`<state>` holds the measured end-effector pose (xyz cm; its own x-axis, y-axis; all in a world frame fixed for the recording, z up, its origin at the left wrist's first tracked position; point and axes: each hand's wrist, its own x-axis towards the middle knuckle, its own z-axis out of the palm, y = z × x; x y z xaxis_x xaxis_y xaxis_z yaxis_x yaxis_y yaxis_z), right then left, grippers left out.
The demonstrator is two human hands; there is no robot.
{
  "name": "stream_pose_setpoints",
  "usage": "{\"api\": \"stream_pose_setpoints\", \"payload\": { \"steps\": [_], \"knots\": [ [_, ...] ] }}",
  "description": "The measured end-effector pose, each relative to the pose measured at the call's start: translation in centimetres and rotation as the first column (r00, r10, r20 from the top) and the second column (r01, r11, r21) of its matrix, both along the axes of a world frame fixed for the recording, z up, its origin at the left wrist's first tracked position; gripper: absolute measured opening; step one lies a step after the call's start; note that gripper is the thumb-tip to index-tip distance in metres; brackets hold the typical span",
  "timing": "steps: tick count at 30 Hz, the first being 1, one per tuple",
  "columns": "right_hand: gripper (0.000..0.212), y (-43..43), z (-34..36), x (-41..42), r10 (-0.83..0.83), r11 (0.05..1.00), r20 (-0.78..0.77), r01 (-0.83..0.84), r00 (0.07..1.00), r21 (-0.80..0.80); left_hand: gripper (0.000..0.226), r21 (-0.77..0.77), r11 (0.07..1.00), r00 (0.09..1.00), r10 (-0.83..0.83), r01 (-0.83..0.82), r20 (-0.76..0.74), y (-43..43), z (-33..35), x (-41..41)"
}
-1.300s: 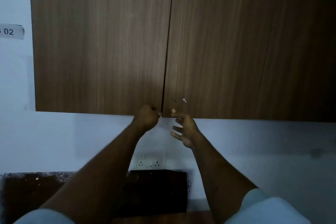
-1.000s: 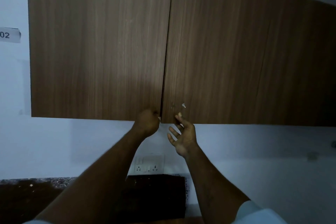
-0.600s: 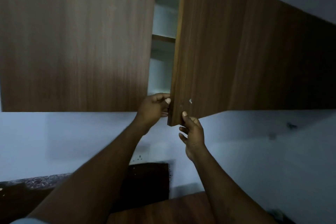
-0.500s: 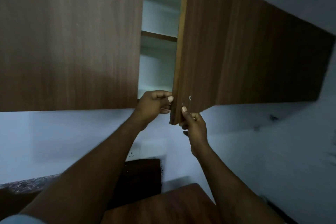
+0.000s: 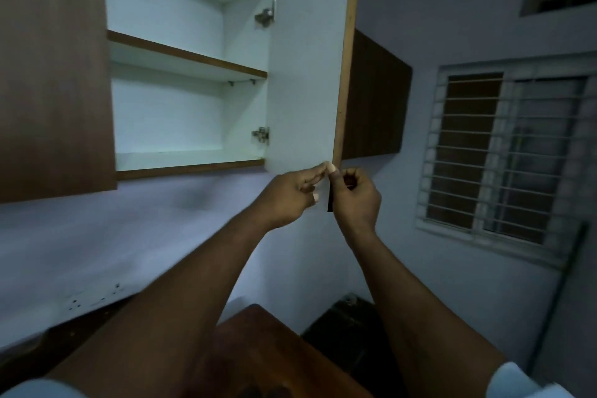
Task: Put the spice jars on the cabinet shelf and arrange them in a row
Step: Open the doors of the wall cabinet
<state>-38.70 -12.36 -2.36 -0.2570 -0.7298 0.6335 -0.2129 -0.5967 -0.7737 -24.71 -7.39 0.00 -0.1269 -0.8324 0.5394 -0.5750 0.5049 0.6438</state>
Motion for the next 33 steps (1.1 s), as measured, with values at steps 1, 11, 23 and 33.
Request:
{"api": "stream_pose_setpoints", "payload": {
  "steps": [1, 11, 23, 33],
  "knots": [
    [0.029, -0.3, 0.0, -0.9, -0.036, 0.999, -0.027, 0.036, 0.999, -0.013, 0.066, -0.002, 1.000, 0.999, 0.011, -0.011, 0.045, -0.6, 0.0, -0.8],
    [0.025, -4.9, 1.3, -6.8, -0.419, 0.907, -0.317, 0.407, 0.851, -0.105, 0.078, -0.120, 0.987, 0.879, 0.152, -0.109, 0.452, -7.3, 0.2, -5.2],
    [0.026, -13.1, 1.3, -12.4, -0.371, 0.909, -0.452, 0.416, 0.811, 0.001, 0.096, -0.068, 0.983, 0.776, 0.176, -0.170, 0.606, -15.2, -0.6, -9.1],
    [0.029, -14.8, -0.9, -11.8, -0.499, 0.865, -0.376, 0.477, 0.781, -0.156, 0.095, -0.116, 0.981, 0.780, 0.195, -0.157, 0.595, -18.4, -2.7, -8.4]
  ]
}}
